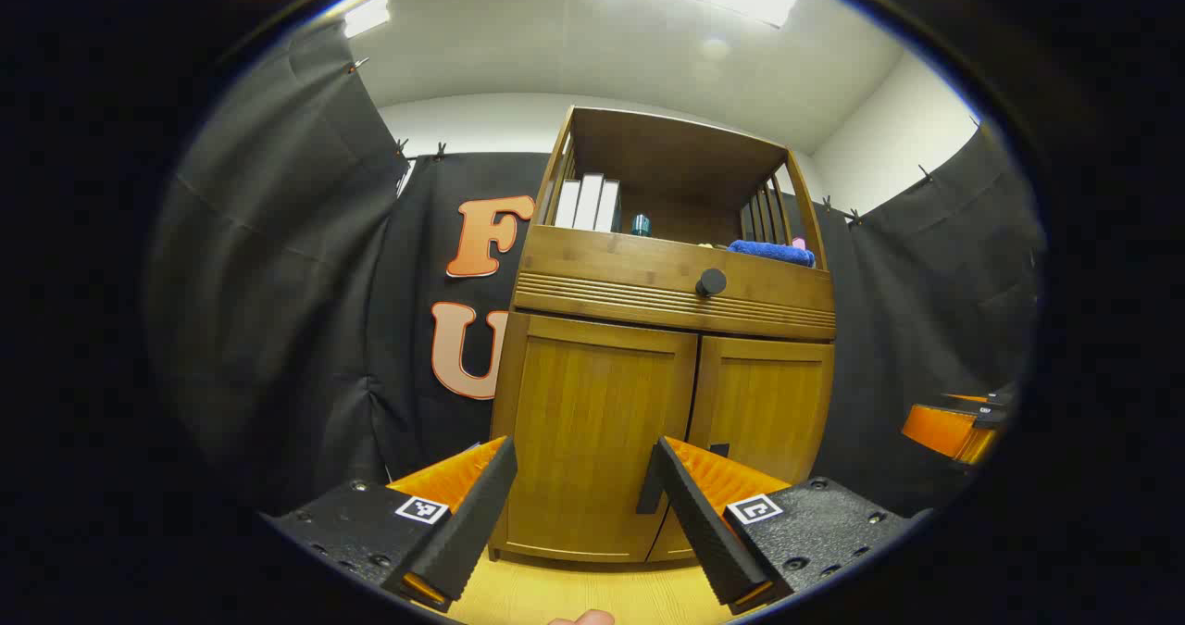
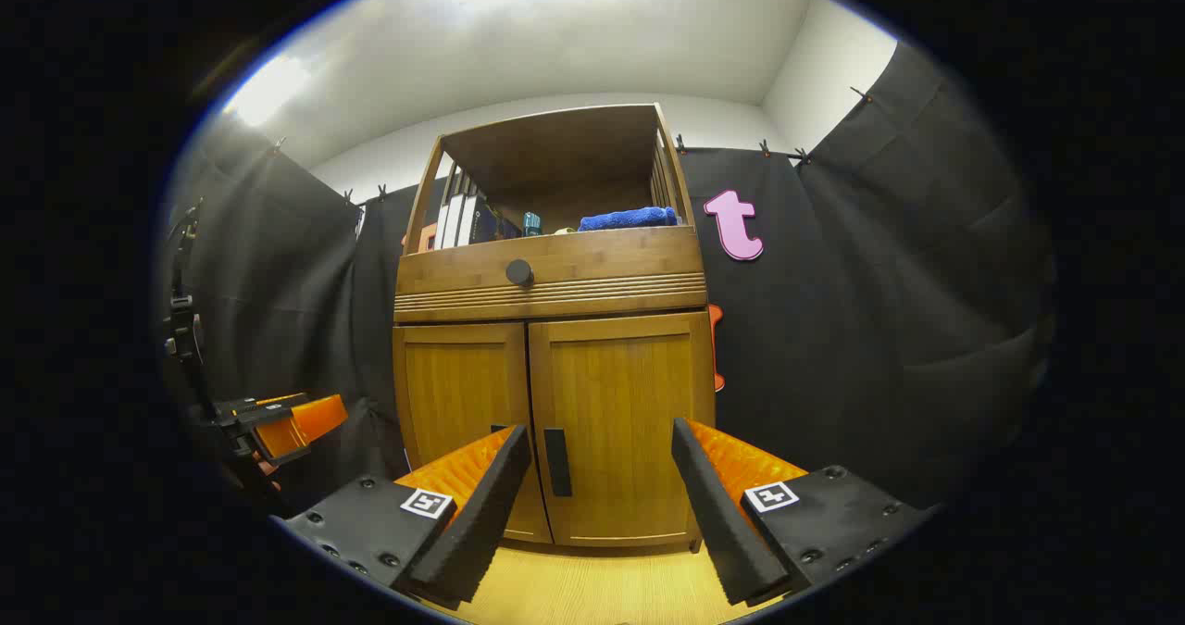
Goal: Open the right door of the double-door shoe cabinet with the right hand, and open the left door with the left hand.
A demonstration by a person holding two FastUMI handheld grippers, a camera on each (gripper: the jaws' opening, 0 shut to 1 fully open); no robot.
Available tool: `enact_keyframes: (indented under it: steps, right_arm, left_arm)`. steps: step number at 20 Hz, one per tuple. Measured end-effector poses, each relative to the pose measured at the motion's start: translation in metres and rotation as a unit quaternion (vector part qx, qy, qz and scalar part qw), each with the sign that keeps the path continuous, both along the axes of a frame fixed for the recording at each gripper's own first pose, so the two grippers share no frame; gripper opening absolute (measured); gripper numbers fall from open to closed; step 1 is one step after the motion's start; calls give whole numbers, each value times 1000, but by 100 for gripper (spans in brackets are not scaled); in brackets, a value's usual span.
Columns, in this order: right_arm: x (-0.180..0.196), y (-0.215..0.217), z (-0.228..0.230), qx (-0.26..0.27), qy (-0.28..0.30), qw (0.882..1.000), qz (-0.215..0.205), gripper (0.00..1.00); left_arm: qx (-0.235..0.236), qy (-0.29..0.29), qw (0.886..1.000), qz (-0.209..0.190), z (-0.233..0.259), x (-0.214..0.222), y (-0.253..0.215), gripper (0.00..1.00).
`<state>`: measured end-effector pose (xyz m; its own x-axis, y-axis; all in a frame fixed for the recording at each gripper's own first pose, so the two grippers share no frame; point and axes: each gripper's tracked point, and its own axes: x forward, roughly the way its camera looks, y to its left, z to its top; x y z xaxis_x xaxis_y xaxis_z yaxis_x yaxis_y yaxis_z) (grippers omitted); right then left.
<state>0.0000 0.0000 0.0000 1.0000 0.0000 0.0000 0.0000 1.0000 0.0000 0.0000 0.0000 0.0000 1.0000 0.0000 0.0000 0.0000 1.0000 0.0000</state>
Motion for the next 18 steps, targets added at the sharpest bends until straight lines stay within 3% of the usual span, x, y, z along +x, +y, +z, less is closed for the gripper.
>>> enact_keyframes:
  steps: [3,18]
  right_arm:
    - [-1,-1,-2,2,1,1000,-2,99]
    - [-1,-5,-6,10,7,1000,-9,99]
  left_arm:
    - [2,1,1000,0,-1,0,0,95]
    - [3,6,1000,5,-5,-2,4,92]
